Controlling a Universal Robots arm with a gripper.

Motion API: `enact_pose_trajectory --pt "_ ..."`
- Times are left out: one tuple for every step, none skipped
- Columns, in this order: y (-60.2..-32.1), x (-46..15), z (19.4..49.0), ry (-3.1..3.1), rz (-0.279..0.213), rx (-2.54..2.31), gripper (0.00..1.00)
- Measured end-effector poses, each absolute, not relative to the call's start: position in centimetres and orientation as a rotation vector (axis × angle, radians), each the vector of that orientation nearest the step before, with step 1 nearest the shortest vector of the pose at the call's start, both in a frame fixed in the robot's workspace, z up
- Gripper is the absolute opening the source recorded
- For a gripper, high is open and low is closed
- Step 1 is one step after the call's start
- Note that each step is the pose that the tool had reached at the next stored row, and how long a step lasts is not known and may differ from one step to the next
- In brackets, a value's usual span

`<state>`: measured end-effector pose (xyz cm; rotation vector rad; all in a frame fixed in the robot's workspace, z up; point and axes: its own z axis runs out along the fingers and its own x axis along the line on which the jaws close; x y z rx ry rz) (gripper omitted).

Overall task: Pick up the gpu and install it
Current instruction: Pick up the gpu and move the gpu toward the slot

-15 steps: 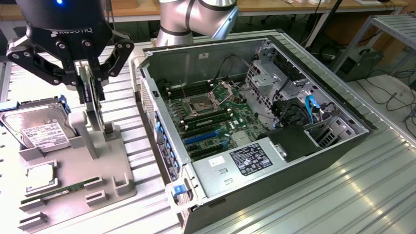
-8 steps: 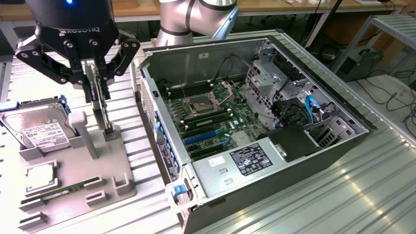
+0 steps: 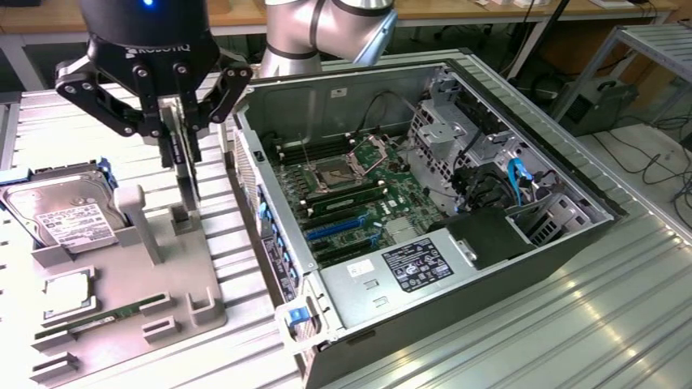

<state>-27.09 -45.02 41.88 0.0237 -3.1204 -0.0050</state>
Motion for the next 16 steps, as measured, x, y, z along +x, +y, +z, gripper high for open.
enact_pose_trajectory --pt "-45.0 -26.9 41.9 -3.120 -0.005 0.024 0.28" --pt "-45.0 -26.8 41.9 -3.120 -0.005 0.024 0.28" --pt "-45.0 -26.6 41.9 -3.120 -0.005 0.024 0.28" --pt "-45.0 -26.5 41.9 -3.120 -0.005 0.024 0.28" --pt "-45.0 -26.3 41.9 -3.120 -0.005 0.024 0.28" --pt "-45.0 -26.2 41.9 -3.120 -0.005 0.024 0.28" --pt "-45.0 -26.1 41.9 -3.120 -0.005 0.024 0.28" --pt "-45.0 -25.9 41.9 -3.120 -0.005 0.024 0.28" --pt "-45.0 -25.8 41.9 -3.120 -0.005 0.024 0.28" --pt "-45.0 -25.7 41.9 -3.120 -0.005 0.024 0.28" --pt "-45.0 -25.5 41.9 -3.120 -0.005 0.024 0.28" --pt "-45.0 -25.2 41.9 -3.120 -0.005 0.024 0.28" --pt "-45.0 -25.0 41.9 -3.120 -0.005 0.024 0.28" --pt "-45.0 -24.8 41.9 -3.120 -0.005 0.024 0.28" --pt "-45.0 -23.4 41.9 -3.120 -0.005 0.024 0.28" --pt "-45.0 -22.0 41.8 -3.120 -0.005 0.024 0.28"
